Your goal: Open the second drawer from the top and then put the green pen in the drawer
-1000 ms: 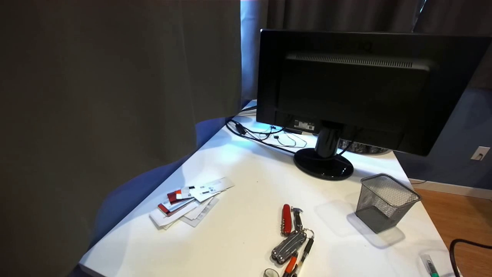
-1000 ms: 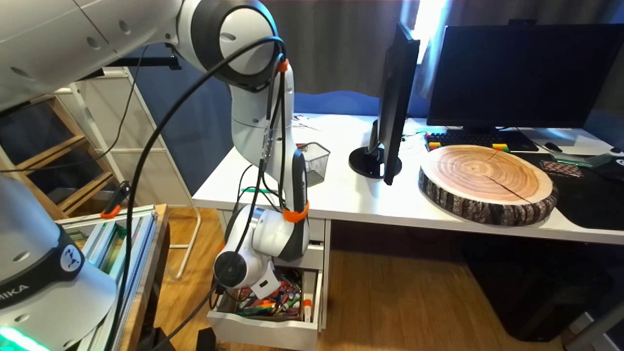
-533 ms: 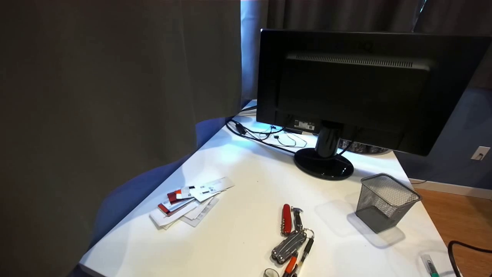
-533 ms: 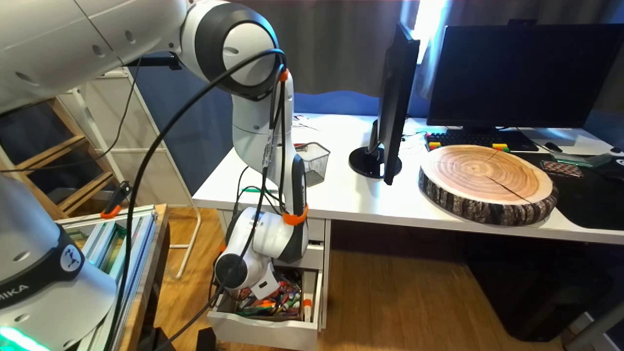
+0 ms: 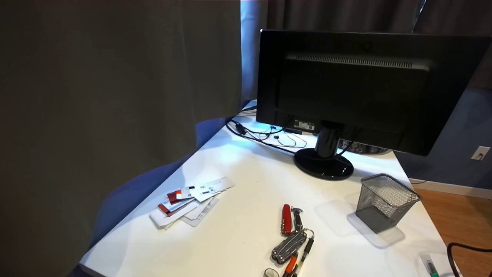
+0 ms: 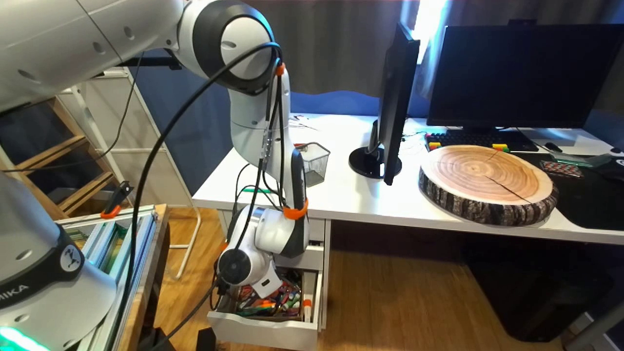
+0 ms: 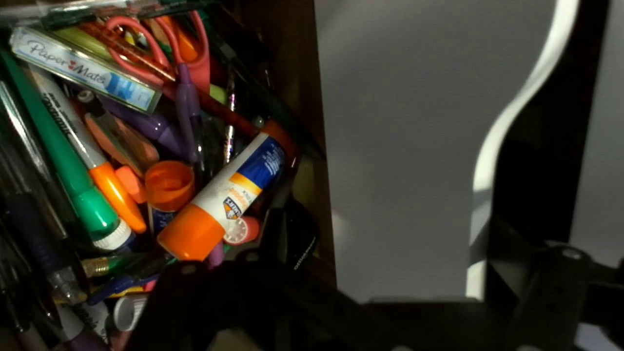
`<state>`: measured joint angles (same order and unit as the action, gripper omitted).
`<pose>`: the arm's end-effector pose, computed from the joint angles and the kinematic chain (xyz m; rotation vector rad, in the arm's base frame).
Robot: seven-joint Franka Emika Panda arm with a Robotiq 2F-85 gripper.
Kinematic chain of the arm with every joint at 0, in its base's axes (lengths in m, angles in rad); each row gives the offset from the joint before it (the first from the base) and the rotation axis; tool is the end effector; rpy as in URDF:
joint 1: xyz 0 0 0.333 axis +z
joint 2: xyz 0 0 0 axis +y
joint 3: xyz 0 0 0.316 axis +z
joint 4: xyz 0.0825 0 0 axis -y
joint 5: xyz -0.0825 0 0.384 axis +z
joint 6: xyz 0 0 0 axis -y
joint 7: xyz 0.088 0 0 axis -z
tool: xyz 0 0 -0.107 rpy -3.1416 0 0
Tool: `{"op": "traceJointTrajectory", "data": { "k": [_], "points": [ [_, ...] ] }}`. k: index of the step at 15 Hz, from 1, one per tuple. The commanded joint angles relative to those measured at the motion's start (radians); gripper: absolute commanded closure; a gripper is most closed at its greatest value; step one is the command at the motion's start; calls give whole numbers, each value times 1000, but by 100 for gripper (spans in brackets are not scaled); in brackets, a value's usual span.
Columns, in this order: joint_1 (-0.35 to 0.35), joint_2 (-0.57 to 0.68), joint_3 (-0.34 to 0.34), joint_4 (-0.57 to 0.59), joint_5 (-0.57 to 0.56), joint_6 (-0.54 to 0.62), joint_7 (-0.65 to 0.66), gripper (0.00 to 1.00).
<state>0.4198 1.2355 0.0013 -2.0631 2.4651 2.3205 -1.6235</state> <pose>0.3052 0.1496 -0.1710 -2.3750 0.5604 -0.1175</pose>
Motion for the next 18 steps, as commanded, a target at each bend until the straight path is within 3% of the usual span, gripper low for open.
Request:
{"op": "traceJointTrajectory", "data": {
  "k": [1, 11, 18],
  "points": [
    [51, 29, -53, 25, 23, 110, 5, 0],
    [78, 13, -132, -13, 14, 219, 1, 0],
    [78, -116, -150, -87, -6, 222, -2, 0]
  ]
}}
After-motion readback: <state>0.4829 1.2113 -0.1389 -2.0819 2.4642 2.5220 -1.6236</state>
